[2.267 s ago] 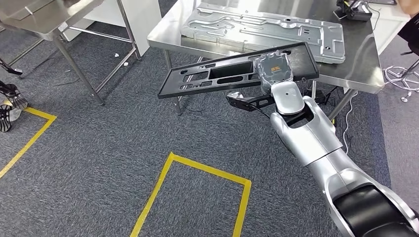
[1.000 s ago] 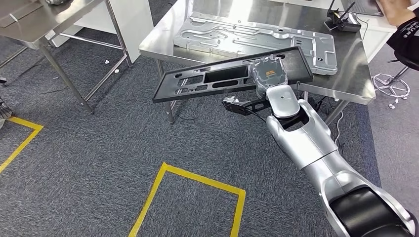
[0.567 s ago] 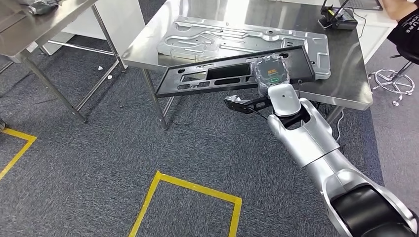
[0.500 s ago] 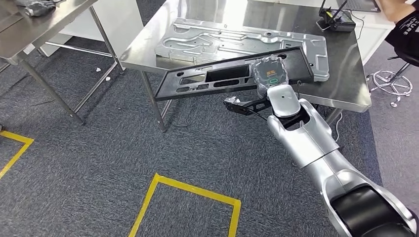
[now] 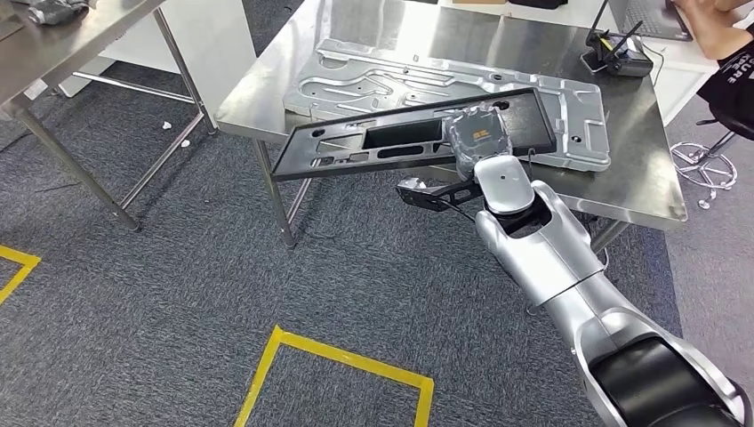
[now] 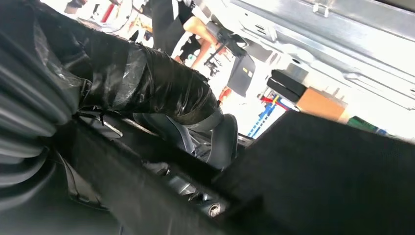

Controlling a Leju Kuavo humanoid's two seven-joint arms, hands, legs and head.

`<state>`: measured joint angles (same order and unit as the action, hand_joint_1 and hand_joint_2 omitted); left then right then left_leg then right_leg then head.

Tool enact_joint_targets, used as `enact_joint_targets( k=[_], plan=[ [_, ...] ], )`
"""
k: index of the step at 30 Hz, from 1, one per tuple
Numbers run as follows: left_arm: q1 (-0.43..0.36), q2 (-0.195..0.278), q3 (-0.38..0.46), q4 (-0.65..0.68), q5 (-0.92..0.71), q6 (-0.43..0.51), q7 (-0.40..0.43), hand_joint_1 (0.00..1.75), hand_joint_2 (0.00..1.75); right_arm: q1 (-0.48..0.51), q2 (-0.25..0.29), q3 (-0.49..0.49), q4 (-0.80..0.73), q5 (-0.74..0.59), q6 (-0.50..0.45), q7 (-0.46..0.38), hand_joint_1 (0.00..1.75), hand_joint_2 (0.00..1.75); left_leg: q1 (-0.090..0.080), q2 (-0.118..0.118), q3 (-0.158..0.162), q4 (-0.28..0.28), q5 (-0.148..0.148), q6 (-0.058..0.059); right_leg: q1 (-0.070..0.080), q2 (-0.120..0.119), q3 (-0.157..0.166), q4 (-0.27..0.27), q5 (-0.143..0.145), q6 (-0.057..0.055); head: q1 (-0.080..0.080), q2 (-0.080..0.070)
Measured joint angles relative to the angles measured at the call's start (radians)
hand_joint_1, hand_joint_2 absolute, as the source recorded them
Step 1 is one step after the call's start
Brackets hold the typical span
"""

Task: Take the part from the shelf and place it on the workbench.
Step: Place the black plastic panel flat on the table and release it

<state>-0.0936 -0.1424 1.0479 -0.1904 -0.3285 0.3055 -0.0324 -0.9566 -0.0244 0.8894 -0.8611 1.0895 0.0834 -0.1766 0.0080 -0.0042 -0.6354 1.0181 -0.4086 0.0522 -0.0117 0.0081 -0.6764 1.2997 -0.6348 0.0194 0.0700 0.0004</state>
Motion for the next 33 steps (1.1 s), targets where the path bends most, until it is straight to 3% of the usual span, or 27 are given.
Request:
enact_joint_targets(
  k=[1,3,5,7,10,13,14,15,16,17,19,21,23,25,27,29,30,31,32,33],
  plan=[
    [0.0,0.0,0.0,0.0,0.001,0.0,-0.001,0.0,1.75,0.001,0.0,0.001,0.001,0.0,0.0,0.0,1.75,1.75,0.0,-0.001,0.009,0.0,-0.006,-0.001,-0.001,-0.001,0.001,-0.041,0.048,-0.001,0.0,0.0],
    [0.001,-0.002,0.001,0.0,0.002,0.0,-0.004,0.0,1.75,-0.001,0.0,0.004,0.002,0.0,0.001,0.0,1.75,1.75,-0.001,-0.002,0.025,0.001,-0.017,-0.006,0.005,-0.005,0.04,-0.182,0.148,-0.012,0.0,0.0],
    [0.001,-0.005,0.003,0.0,0.004,0.001,-0.004,0.0,1.75,-0.005,0.002,0.006,0.002,0.0,0.001,0.0,1.75,1.75,-0.001,-0.002,0.029,0.0,-0.024,-0.015,0.013,-0.008,0.065,-0.264,0.184,-0.024,0.0,0.0],
    [0.0,-0.006,0.006,0.0,0.004,0.001,-0.004,0.0,1.75,-0.008,0.006,0.009,0.002,-0.001,0.001,0.0,1.75,1.75,0.0,-0.002,0.032,-0.005,-0.027,-0.026,0.017,-0.007,0.068,-0.275,0.181,-0.033,0.0,0.0],
    [0.001,-0.004,0.011,0.0,0.004,0.001,-0.003,0.0,1.75,-0.007,0.014,0.011,0.003,-0.001,0.001,0.0,1.75,1.75,-0.001,-0.001,0.026,0.02,-0.046,-0.04,0.007,-0.005,0.092,-0.297,0.187,-0.048,-0.002,0.0],
    [0.002,-0.002,0.016,0.0,0.004,0.001,0.005,0.0,1.75,-0.006,0.031,0.013,0.008,-0.002,0.001,0.001,1.75,1.75,0.004,-0.001,-0.058,0.187,-0.123,-0.05,0.003,-0.007,0.111,-0.306,0.183,-0.056,-0.003,0.0],
    [0.002,-0.002,0.017,0.0,0.004,0.0,0.006,0.0,1.75,-0.005,0.035,0.016,0.011,-0.002,0.002,0.0,1.75,1.75,0.005,-0.001,-0.094,0.247,-0.139,-0.053,0.004,-0.006,0.116,-0.306,0.178,-0.056,-0.003,0.0],
    [0.002,-0.001,0.018,0.0,0.004,0.001,0.007,0.0,1.75,-0.004,0.037,0.02,0.015,-0.002,0.002,0.0,1.75,1.75,0.007,-0.001,-0.118,0.277,-0.137,-0.056,0.004,-0.006,0.122,-0.305,0.172,-0.054,-0.003,0.0],
    [0.002,-0.001,0.018,0.0,0.004,0.001,0.008,0.0,1.75,-0.002,0.04,0.025,0.019,-0.002,0.002,0.0,1.75,1.75,0.01,-0.001,-0.127,0.274,-0.116,-0.059,0.003,-0.006,0.129,-0.305,0.165,-0.051,-0.003,0.0],
    [0.003,-0.001,0.019,0.0,0.004,0.002,0.008,0.0,1.75,0.0,0.041,0.028,0.022,-0.003,0.002,0.0,1.75,1.75,0.013,0.0,-0.112,0.224,-0.075,-0.061,0.002,-0.005,0.138,-0.303,0.156,-0.047,-0.003,0.0],
    [0.005,0.0,0.019,0.0,0.004,0.003,0.01,0.0,1.75,0.0,0.043,0.032,0.027,-0.003,0.001,0.0,1.75,1.75,0.018,-0.001,-0.054,0.084,-0.001,-0.064,-0.001,-0.004,0.154,-0.296,0.135,-0.035,-0.003,0.0],
    [0.006,0.0,0.02,0.0,0.004,0.004,0.011,0.0,1.75,-0.003,0.045,0.034,0.031,-0.003,0.001,0.002,1.75,1.75,0.015,-0.003,-0.021,0.017,0.015,-0.057,0.0,-0.003,0.158,-0.289,0.119,-0.022,-0.004,0.0],
    [0.005,0.0,0.02,0.0,0.003,0.003,0.012,0.0,1.75,-0.005,0.046,0.036,0.033,-0.005,0.001,0.003,1.75,1.75,0.009,-0.005,-0.017,0.014,0.002,-0.039,-0.001,0.0,0.155,-0.28,0.119,-0.01,-0.006,0.0],
    [0.004,0.0,0.02,0.0,0.002,0.003,0.01,0.0,1.75,-0.005,0.046,0.039,0.034,-0.007,0.001,0.002,1.75,1.75,0.007,-0.005,-0.006,0.013,-0.011,-0.02,-0.003,-0.001,0.129,-0.23,0.13,-0.001,-0.005,0.0],
    [0.005,0.001,0.02,0.0,0.001,0.002,0.005,0.0,1.75,-0.005,0.046,0.041,0.037,-0.008,0.001,0.001,1.75,1.75,0.007,-0.004,0.013,0.011,-0.026,-0.007,-0.004,-0.004,0.057,-0.117,0.124,0.004,-0.004,0.0],
    [0.006,0.002,0.02,0.0,0.0,0.002,0.002,0.0,1.75,-0.005,0.046,0.044,0.041,-0.008,0.001,0.002,1.75,1.75,0.002,-0.004,0.036,0.011,-0.044,0.0,-0.002,-0.006,-0.034,0.0,0.081,0.004,-0.004,0.0],
    [0.006,0.002,0.02,0.0,0.0,0.002,0.002,0.0,1.75,-0.004,0.046,0.046,0.043,-0.009,0.001,0.001,1.75,1.75,-0.001,-0.005,0.048,0.011,-0.053,0.002,0.0,-0.006,-0.071,0.031,0.06,0.0,-0.004,0.0],
    [0.006,0.003,0.02,0.0,0.0,0.002,0.003,0.0,1.75,-0.004,0.046,0.048,0.046,-0.009,0.001,0.001,1.75,1.75,-0.005,-0.006,0.063,0.011,-0.063,0.003,0.005,-0.005,-0.094,0.033,0.05,-0.006,-0.004,0.0],
    [0.006,0.002,0.02,0.0,-0.001,0.002,0.004,0.0,1.75,-0.004,0.046,0.049,0.049,-0.009,0.001,0.001,1.75,1.75,-0.008,-0.008,0.078,0.011,-0.074,0.004,0.011,-0.005,-0.102,0.004,0.06,-0.016,-0.004,0.0],
    [0.006,0.002,0.02,0.0,-0.002,0.002,0.006,0.0,1.75,-0.005,0.046,0.051,0.051,-0.009,0.001,0.0,1.75,1.75,-0.01,-0.009,0.093,0.01,-0.085,0.005,0.021,-0.005,-0.096,-0.054,0.095,-0.028,-0.004,0.0]
  ],
)
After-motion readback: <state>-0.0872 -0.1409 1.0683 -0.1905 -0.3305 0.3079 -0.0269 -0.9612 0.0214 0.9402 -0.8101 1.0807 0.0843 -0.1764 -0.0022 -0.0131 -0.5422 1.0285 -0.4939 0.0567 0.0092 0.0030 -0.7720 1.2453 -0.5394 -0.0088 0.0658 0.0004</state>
